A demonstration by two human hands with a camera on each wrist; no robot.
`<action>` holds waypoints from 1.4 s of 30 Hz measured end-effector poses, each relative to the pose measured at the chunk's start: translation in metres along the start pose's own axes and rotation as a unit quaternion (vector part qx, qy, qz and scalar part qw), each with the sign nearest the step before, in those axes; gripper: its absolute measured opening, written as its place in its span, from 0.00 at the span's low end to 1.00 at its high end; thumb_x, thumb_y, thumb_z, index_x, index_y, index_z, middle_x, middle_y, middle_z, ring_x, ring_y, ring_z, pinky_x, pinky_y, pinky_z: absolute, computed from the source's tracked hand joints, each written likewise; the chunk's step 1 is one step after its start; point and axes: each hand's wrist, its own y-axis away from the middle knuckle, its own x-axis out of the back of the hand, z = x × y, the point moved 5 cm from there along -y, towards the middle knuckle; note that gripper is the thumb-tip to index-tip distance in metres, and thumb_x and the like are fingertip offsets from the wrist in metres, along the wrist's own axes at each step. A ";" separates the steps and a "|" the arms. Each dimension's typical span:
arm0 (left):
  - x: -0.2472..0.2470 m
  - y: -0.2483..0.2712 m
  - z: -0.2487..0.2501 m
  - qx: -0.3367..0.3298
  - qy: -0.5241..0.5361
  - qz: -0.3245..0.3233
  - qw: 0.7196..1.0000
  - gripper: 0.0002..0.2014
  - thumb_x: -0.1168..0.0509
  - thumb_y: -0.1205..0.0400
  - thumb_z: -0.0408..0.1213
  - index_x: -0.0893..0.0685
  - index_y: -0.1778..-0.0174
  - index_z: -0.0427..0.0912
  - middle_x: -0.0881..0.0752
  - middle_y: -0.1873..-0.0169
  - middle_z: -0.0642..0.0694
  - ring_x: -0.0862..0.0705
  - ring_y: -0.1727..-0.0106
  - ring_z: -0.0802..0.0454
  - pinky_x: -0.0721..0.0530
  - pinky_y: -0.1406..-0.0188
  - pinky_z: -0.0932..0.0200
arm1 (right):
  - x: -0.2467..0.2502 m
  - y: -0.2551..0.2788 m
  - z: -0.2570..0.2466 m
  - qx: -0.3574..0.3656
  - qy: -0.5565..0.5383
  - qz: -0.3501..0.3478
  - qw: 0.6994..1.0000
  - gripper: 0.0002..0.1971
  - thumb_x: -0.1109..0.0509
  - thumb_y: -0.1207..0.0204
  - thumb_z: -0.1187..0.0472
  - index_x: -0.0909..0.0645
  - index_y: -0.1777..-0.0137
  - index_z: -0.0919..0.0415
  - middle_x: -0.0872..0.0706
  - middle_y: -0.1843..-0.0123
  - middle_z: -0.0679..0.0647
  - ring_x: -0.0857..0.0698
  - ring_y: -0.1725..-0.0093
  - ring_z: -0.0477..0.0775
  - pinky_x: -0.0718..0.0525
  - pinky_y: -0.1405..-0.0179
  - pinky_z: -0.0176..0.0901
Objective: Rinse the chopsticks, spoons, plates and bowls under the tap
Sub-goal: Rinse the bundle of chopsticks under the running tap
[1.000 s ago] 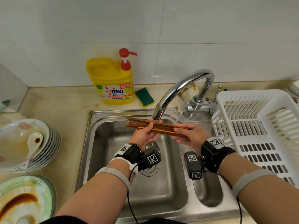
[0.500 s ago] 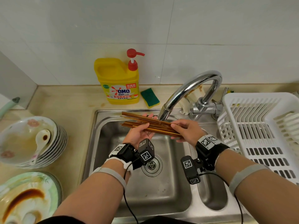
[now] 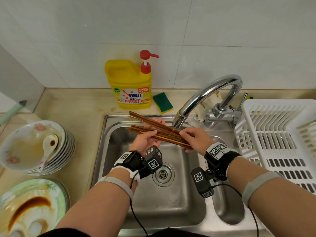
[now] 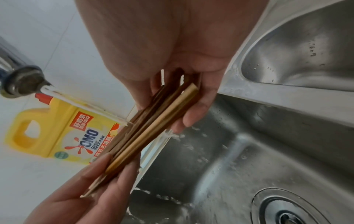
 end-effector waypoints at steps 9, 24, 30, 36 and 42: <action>0.000 -0.002 0.003 0.010 0.000 0.032 0.999 0.15 0.46 0.11 0.25 0.17 0.35 0.41 0.11 0.35 0.40 0.11 0.35 0.45 0.10 0.41 0.44 | -0.003 -0.005 -0.004 0.026 0.077 -0.043 0.996 0.04 0.28 0.16 0.60 0.12 0.49 0.50 0.08 0.57 0.53 0.07 0.58 0.50 0.10 0.54 0.41; -0.003 0.007 0.013 -0.048 -0.201 0.112 0.972 0.21 0.43 0.08 0.42 0.22 0.23 0.34 0.15 0.29 0.38 0.10 0.44 0.56 0.11 0.64 0.65 | -0.011 -0.001 -0.007 -0.033 0.017 -0.140 0.989 0.11 0.34 0.11 0.55 0.16 0.41 0.61 0.06 0.52 0.58 0.05 0.56 0.61 0.08 0.48 0.64; -0.005 0.005 0.014 -0.033 -0.223 0.102 0.969 0.22 0.44 0.08 0.44 0.22 0.22 0.36 0.15 0.29 0.39 0.12 0.40 0.58 0.12 0.64 0.65 | -0.015 0.008 0.004 -0.085 -0.110 -0.099 0.985 0.13 0.27 0.16 0.53 0.15 0.37 0.59 0.08 0.48 0.67 0.06 0.53 0.66 0.07 0.56 0.54; -0.010 0.002 0.011 -0.007 -0.152 0.093 0.984 0.21 0.49 0.06 0.40 0.28 0.21 0.32 0.19 0.25 0.38 0.09 0.42 0.51 0.19 0.33 0.46 | -0.015 0.006 0.020 -0.076 -0.197 -0.012 0.977 0.09 0.26 0.17 0.62 0.15 0.40 0.62 0.08 0.55 0.60 0.08 0.63 0.55 0.14 0.70 0.41; -0.008 -0.003 0.011 0.010 -0.053 0.072 0.996 0.20 0.51 0.06 0.36 0.29 0.19 0.36 0.18 0.26 0.40 0.08 0.43 0.52 0.10 0.41 0.47 | -0.009 0.003 0.016 -0.028 -0.189 0.022 0.981 0.09 0.24 0.21 0.68 0.14 0.43 0.63 0.07 0.57 0.63 0.07 0.63 0.56 0.13 0.70 0.37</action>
